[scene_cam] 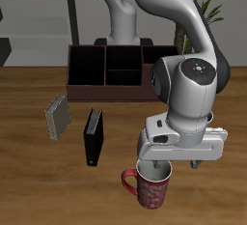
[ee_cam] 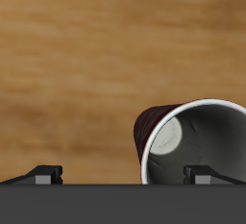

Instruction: Place the red mug into the back desk caddy's right compartment and place the yellow book into the back desk caddy's back compartment

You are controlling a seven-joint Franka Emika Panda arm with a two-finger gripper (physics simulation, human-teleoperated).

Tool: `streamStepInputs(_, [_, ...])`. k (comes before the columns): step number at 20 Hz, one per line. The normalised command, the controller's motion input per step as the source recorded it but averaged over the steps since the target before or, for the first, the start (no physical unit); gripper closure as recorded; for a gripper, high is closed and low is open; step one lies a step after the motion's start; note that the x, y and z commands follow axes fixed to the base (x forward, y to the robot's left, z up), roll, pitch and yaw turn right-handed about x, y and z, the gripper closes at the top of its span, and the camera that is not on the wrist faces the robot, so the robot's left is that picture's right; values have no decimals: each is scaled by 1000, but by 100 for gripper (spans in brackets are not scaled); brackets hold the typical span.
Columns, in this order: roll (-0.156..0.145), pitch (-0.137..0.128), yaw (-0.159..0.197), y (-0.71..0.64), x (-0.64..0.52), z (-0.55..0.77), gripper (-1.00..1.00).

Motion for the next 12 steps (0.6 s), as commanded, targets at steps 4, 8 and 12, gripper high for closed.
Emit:
streamStepInputs(4, [-14,36,-3,-39,44,-251,-100])
streamStepInputs(8, [-3,46,-14,-76,19,-269,-100])
streamStepInputs(12, [-17,40,7,-114,75,-302,100])
